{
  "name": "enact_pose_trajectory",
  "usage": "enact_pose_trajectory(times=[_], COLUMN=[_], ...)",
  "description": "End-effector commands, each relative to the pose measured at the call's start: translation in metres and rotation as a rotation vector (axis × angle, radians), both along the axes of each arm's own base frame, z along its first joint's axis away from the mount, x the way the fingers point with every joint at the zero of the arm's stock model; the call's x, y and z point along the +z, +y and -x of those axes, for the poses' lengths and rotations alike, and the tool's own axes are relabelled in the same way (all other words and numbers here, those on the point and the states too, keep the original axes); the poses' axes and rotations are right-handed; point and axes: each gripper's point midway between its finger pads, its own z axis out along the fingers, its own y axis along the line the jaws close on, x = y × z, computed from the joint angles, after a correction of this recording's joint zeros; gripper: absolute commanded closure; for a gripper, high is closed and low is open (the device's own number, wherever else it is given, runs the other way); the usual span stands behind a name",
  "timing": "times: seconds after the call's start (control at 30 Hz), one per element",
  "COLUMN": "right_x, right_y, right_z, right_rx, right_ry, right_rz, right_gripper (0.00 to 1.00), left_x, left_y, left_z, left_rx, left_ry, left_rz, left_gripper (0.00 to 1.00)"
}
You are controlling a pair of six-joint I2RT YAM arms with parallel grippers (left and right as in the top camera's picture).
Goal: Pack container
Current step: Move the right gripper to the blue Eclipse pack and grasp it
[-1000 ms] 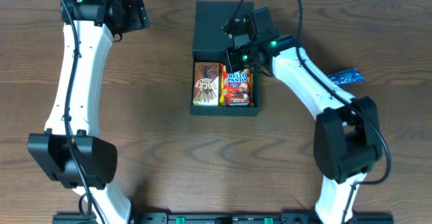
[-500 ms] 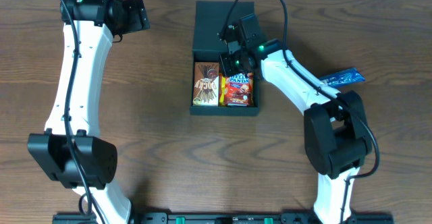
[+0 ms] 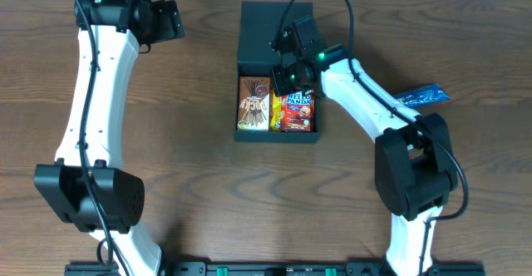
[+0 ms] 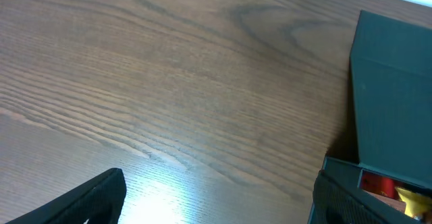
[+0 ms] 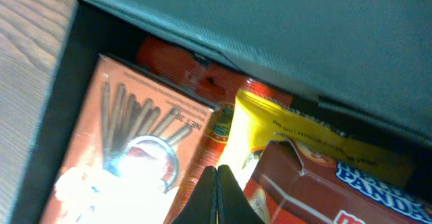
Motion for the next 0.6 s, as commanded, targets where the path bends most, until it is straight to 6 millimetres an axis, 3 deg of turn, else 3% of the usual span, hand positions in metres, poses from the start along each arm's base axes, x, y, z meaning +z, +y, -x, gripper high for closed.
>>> enact_pose_trajectory(times=[0.0,0.13,0.23,0.33,0.43,0.5,0.57], right_x=[0.042,0.094,0.115,0.107,0.094,0.089,0.087], right_y=[0.002,-0.029,-0.099,-0.176,-0.256,-0.294,-0.318], right_z=[-0.016,-0.029,-0.040,-0.033,-0.008,0.007,0.018], right_rx=[-0.002,-0.067,-0.228,-0.356,-0.446,-0.509,-0.560], right_ry=[-0.069,-0.148,-0.186,-0.104,0.010,0.069,0.109], right_rz=[-0.042,-0.027,0.067,0.155,0.284,0.352,0.369], right_gripper=[0.99,0.99,0.99,0.99,0.99,0.99,0.99], left_x=[0.003,0.002,0.002,0.002,0.002,0.002,0.003], left_y=[0.001,0.001,0.001,0.001,0.001,0.001,0.001], left_z=[-0.002,-0.001,-0.001,-0.001,-0.001,-0.001,-0.002], left_rx=[0.006,0.006,0.006,0.006,0.006,0.006,0.007], left_ry=[-0.006,-0.003,-0.002,-0.002,-0.002,-0.003,-0.007], left_rz=[0.003,0.002,0.002,0.002,0.003,0.003,0.003], left_gripper=[0.10,0.10,0.10,0.10,0.10,0.10,0.10])
